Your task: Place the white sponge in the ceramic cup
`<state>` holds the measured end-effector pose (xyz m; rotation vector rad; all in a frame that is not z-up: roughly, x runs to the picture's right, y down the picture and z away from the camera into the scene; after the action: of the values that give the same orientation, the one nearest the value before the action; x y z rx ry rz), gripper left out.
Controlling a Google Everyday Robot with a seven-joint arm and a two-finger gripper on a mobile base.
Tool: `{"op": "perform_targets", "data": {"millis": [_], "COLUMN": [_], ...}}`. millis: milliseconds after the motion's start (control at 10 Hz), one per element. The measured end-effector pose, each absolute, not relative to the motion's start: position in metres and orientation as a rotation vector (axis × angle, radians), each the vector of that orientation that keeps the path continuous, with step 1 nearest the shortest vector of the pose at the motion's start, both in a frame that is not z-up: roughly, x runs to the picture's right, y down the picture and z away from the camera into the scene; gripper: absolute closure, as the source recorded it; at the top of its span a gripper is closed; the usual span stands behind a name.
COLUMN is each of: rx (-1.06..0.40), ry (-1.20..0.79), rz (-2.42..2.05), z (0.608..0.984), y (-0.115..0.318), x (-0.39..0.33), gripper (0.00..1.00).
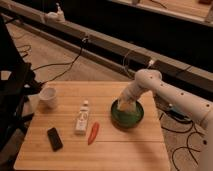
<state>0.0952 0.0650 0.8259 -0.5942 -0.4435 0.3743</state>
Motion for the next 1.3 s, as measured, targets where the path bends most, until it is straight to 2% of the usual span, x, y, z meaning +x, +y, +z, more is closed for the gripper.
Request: {"op": "perform_targets", "data": {"millis": [400,600,1300], "rx": [-0.48,-0.452,-0.446], "ry": [-0.79,-0.948,-0.983], "rz": [0.43,0.391,0.381], "z": [0.752,0.723,0.715], "y": [-0.025,-0.052,-0.057], "x": [0.03,-0.014,-0.022], "gripper": [1.0,1.0,1.0]}}
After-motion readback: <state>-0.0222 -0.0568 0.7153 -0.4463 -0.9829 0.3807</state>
